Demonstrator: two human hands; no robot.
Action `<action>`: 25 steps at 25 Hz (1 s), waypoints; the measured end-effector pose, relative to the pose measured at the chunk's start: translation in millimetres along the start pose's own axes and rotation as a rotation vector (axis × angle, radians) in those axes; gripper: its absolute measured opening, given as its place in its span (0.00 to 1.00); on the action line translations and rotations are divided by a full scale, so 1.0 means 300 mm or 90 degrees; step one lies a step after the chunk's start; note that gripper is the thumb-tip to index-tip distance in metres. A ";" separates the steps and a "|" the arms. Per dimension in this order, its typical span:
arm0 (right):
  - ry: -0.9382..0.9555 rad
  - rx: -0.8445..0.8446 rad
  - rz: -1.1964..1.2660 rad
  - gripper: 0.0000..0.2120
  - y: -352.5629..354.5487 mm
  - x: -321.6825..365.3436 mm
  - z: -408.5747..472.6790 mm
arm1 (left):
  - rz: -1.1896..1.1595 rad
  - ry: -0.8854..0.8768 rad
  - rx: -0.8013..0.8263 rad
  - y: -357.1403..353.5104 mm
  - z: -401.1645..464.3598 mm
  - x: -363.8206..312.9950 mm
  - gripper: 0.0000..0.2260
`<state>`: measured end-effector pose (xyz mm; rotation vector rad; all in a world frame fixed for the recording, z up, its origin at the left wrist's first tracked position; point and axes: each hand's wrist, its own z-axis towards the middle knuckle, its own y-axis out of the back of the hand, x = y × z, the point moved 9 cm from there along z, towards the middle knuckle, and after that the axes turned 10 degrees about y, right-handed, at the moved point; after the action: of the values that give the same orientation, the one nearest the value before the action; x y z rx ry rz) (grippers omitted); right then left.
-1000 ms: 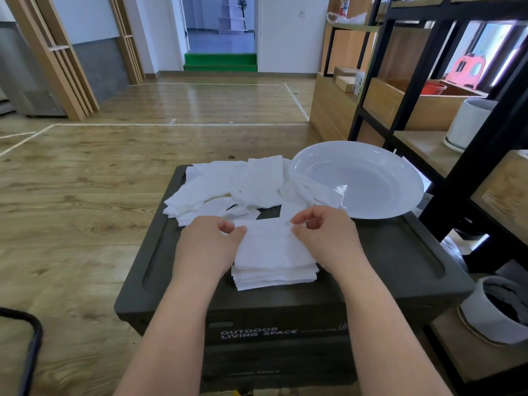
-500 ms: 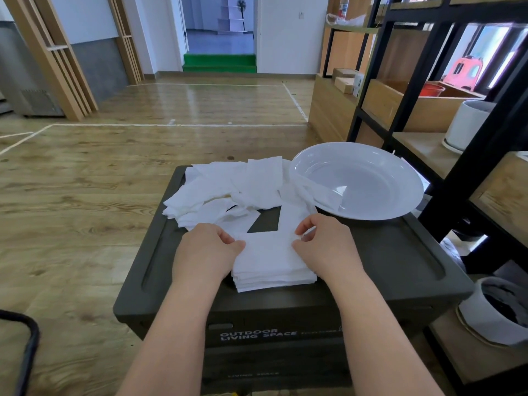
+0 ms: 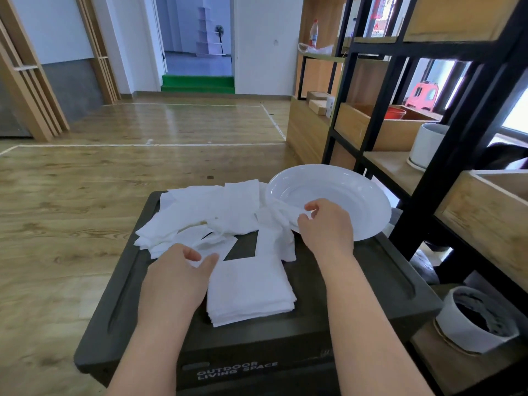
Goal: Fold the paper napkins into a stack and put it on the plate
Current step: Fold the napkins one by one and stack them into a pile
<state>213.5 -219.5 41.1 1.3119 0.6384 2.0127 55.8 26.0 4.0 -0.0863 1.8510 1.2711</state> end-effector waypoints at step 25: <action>-0.096 0.098 0.425 0.15 0.028 0.153 -0.317 | -0.962 0.101 0.644 -0.088 -0.173 -0.190 0.22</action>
<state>110.1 -196.3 38.6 1.9384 0.3050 2.3703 72.8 -49.8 29.0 -0.8309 1.6121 -0.7054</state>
